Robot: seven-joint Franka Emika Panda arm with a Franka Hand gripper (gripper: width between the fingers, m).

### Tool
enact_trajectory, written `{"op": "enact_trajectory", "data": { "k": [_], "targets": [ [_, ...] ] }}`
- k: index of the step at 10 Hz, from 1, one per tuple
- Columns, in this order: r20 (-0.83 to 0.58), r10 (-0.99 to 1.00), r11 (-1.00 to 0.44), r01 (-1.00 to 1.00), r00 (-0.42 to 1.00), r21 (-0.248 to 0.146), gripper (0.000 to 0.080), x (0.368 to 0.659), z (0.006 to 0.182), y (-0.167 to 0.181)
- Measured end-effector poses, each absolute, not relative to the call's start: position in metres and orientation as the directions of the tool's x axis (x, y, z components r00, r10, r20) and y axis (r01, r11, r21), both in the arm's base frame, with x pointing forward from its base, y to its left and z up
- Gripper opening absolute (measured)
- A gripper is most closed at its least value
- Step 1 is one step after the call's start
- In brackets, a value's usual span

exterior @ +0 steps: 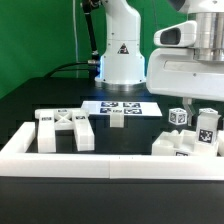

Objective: Assemble chair

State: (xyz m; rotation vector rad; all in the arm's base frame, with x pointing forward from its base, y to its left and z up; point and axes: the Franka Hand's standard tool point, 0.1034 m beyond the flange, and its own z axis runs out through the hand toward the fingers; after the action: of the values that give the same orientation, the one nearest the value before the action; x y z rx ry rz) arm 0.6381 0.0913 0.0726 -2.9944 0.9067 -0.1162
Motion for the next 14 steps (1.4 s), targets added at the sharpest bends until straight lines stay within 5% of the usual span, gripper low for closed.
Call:
{"op": "enact_trajectory", "data": {
  "k": [2, 3, 4, 5, 9, 14],
  "targets": [
    [0.069, -0.553, -0.833, -0.553, 0.830, -0.030, 0.0300, 0.638, 0.072, 0.091],
    [0.070, -0.546, -0.838, -0.545, 0.835, -0.030, 0.0476, 0.638, 0.073, 0.091],
    [0.074, -0.510, -0.860, -0.509, 0.857, -0.031, 0.0476, 0.638, 0.077, 0.093],
    [0.075, -0.484, -0.875, -0.484, 0.872, -0.032, 0.0619, 0.635, 0.082, 0.093],
    [0.074, -0.394, -0.919, -0.392, 0.916, -0.035, 0.0647, 0.620, 0.108, 0.077],
    [0.072, -0.381, -0.924, -0.380, 0.922, -0.031, 0.0649, 0.619, 0.104, 0.078]
  ]
}}
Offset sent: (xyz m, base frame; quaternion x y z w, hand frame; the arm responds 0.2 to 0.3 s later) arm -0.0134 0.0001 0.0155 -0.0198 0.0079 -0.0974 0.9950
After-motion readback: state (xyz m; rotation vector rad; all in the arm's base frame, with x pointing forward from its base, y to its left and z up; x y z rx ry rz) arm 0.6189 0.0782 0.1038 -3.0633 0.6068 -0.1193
